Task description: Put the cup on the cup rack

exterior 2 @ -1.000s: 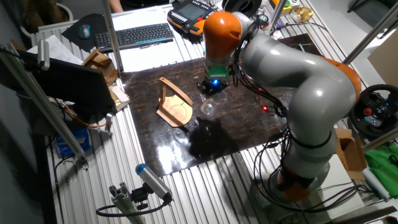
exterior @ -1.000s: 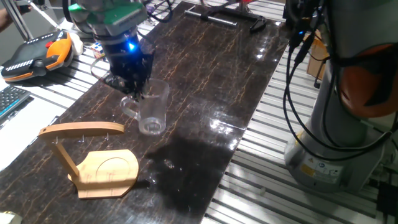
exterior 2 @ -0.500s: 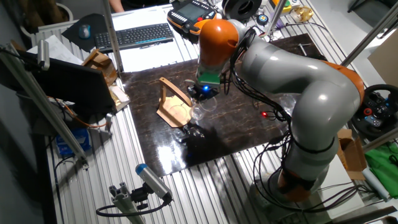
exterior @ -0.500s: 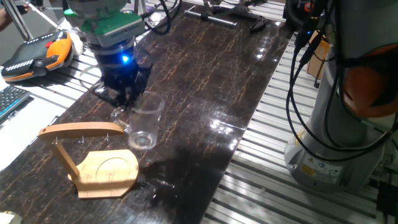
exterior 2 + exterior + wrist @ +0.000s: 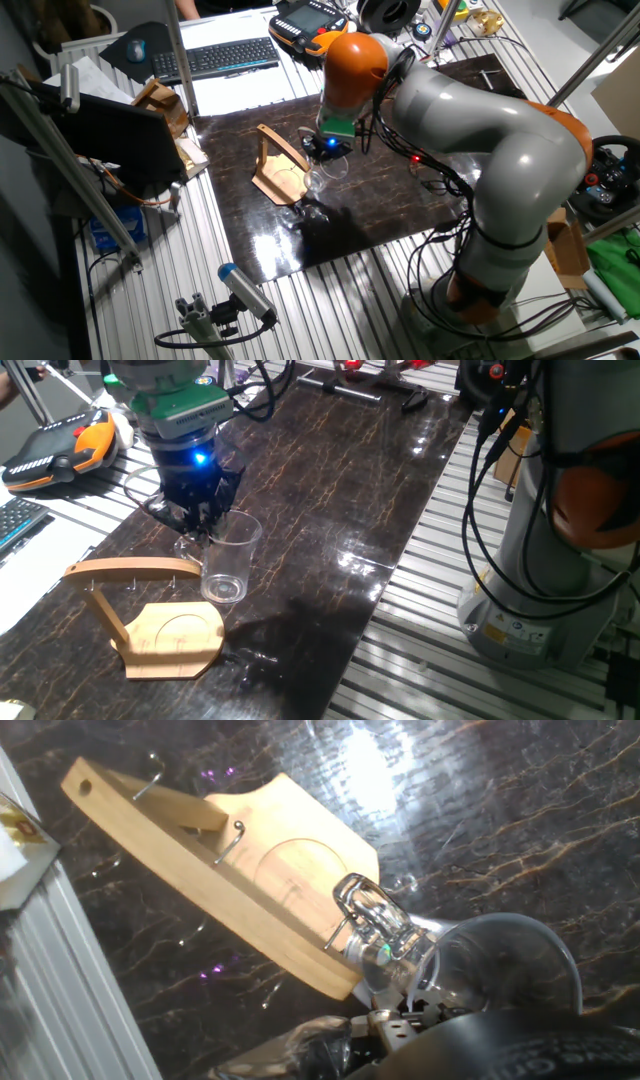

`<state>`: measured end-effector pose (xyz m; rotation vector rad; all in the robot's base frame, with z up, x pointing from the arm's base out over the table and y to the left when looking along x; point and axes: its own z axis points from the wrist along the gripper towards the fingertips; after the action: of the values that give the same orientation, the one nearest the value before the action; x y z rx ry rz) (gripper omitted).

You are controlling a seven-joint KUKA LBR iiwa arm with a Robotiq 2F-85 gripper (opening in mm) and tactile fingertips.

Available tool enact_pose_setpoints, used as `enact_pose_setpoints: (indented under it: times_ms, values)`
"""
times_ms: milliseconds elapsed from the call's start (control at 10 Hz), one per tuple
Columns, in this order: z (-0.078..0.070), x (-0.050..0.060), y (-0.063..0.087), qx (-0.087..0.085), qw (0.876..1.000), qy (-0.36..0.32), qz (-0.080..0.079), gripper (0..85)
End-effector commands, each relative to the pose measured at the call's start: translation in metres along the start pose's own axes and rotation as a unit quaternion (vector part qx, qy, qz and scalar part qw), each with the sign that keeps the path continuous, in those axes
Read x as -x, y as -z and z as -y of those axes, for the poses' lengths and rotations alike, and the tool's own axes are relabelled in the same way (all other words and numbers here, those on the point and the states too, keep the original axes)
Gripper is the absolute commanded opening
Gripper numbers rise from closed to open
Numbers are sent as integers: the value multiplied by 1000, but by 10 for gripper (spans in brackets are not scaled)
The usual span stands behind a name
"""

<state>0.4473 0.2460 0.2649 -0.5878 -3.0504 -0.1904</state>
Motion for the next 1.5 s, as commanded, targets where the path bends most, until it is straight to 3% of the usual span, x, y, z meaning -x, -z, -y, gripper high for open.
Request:
enact_pose_setpoints:
  times_ms: [0,200,800,1000,1400]
  values:
    - [0,-3,1,3,1000,5,7,10]
    - [0,-4,1,10,1000,10,6,10]
    - [-2,-17,-7,16,999,20,44,10]
    - [-2,-18,-7,22,999,19,43,10]
    - [-3,-22,-9,26,997,28,69,10]
